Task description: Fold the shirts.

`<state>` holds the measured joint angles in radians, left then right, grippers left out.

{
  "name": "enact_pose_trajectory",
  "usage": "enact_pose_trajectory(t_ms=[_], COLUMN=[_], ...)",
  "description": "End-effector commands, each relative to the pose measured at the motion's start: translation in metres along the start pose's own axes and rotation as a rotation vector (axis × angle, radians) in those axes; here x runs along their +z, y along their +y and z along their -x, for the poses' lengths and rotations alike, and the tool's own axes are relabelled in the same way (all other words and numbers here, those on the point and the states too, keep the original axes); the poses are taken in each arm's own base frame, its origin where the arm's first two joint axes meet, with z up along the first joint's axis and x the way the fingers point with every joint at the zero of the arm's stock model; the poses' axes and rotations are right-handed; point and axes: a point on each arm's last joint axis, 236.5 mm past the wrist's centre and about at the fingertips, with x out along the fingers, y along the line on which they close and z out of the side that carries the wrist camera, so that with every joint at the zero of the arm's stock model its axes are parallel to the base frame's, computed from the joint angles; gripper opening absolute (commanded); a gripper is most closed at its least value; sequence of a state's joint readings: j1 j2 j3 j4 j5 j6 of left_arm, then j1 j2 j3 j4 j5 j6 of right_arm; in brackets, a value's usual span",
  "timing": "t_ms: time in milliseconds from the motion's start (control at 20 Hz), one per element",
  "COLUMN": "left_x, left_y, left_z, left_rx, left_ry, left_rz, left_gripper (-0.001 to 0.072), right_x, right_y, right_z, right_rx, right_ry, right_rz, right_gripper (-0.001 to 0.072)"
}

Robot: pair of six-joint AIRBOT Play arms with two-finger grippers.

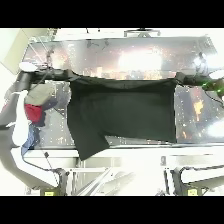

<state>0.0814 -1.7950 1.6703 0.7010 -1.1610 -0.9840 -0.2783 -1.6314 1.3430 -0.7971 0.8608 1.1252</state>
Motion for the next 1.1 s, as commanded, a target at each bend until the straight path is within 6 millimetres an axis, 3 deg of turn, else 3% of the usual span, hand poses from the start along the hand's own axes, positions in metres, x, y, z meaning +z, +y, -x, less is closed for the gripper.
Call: enact_pose_trajectory(t_ms=[0, 100, 200, 300, 450, 700, 850, 1050], left_x=[0.002, 0.016, 0.024, 0.006, -0.049, -0.102, -0.109, -0.112], left_y=[0.036, 0.034, 0.025, 0.036, 0.052, 0.054, 0.061, 0.076], left_z=[-0.057, -0.055, -0.048, -0.040, -0.031, -0.038, -0.044, -0.040], left_rx=[0.018, 0.019, 0.008, 0.067, 0.179, 0.216, 0.225, 0.296], left_ry=[0.045, 0.022, 0.021, 0.115, 0.347, 0.488, 0.486, 0.494], left_rz=[0.000, -0.011, -0.010, 0.022, 0.074, 0.177, 0.198, 0.198], left_gripper=[0.0011, 0.0011, 0.0011, 0.0010, 0.0010, 0.0011, 0.0010, 0.0011], right_x=[0.015, 0.043, 0.050, 0.030, -0.016, -0.046, -0.059, -0.064], right_y=[-0.031, -0.023, -0.013, -0.026, -0.058, -0.061, -0.064, -0.083], right_z=[-0.039, -0.036, -0.028, -0.023, -0.016, -0.021, -0.023, -0.016], right_rx=[-0.043, -0.029, -0.009, -0.070, -0.181, -0.169, -0.166, -0.256], right_ry=[-0.026, -0.067, -0.048, 0.056, 0.265, 0.382, 0.435, 0.461], right_rz=[0.011, 0.045, 0.086, 0.130, 0.162, 0.151, 0.144, 0.111], right_gripper=[0.0018, 0.0018, 0.0018, 0.0018, 0.0018, 0.0019, 0.0018, 0.0018])
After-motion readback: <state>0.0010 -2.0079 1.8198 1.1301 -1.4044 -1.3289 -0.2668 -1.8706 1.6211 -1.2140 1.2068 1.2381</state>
